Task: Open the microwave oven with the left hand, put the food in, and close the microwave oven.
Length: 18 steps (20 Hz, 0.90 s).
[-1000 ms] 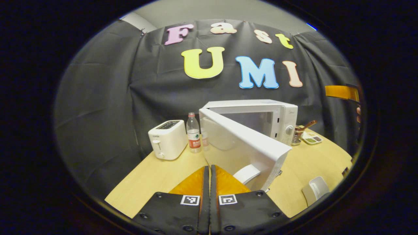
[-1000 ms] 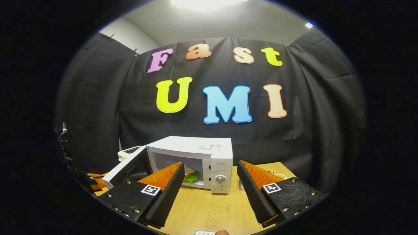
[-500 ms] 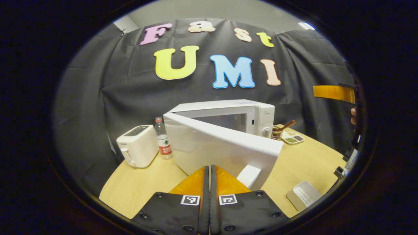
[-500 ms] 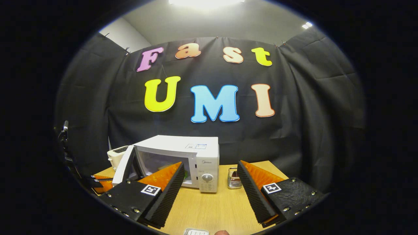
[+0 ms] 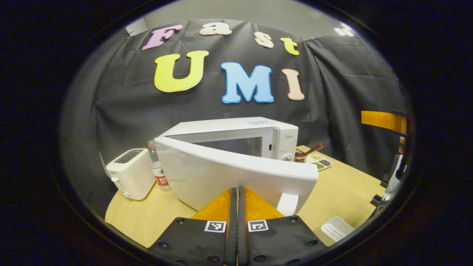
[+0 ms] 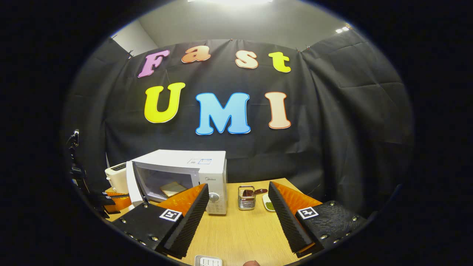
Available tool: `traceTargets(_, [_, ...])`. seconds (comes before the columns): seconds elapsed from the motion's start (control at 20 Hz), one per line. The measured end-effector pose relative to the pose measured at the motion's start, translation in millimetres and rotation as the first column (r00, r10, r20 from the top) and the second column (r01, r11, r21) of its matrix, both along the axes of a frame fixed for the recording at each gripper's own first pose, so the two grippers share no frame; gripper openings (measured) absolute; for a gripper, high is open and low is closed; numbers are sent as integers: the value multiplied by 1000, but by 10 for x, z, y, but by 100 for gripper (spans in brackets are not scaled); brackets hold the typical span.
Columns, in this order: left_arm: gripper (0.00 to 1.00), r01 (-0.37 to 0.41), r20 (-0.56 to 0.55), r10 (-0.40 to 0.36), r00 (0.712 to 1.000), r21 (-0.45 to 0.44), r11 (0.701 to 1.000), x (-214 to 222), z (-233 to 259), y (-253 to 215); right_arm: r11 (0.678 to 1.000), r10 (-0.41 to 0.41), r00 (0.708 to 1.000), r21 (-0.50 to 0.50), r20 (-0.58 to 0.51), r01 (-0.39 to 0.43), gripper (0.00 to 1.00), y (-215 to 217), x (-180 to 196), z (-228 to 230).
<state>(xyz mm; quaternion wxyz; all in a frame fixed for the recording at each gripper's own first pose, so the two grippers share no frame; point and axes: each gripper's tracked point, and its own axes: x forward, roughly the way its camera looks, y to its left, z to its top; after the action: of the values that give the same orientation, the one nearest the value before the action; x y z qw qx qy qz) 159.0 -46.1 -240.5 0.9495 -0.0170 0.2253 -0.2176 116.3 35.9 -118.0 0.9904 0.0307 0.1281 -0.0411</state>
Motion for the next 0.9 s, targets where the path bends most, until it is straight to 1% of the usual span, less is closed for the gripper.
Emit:
traceTargets(0.25, [7, 35, 0, -35, 999, -21, 999, 253, -79, -218, 998, -59, 998, -22, -16, 58, 98, -181, -100, -45])
traceTargets(0.55, [7, 37, -16, -38, 999, -47, 998, 605, -177, -427, 994, -112, 993, -25, -44, 111, 98, -330, -196, -139])
traceTargets(0.6, [7, 37, -19, -38, 999, -49, 998, 677, -181, -460, 993, -119, 992, -28, -46, 118, 93, -358, -194, -150])
traceTargets(0.65, [7, 36, -21, -37, 999, -48, 998, 754, -194, -501, 991, -128, 991, -31, -48, 127, 98, -384, -191, -144])
traceTargets(0.9, [7, 39, -15, -40, 999, -42, 998, 1019, -248, -637, 984, -173, 983, -46, -55, 170, 98, -531, -222, -159])
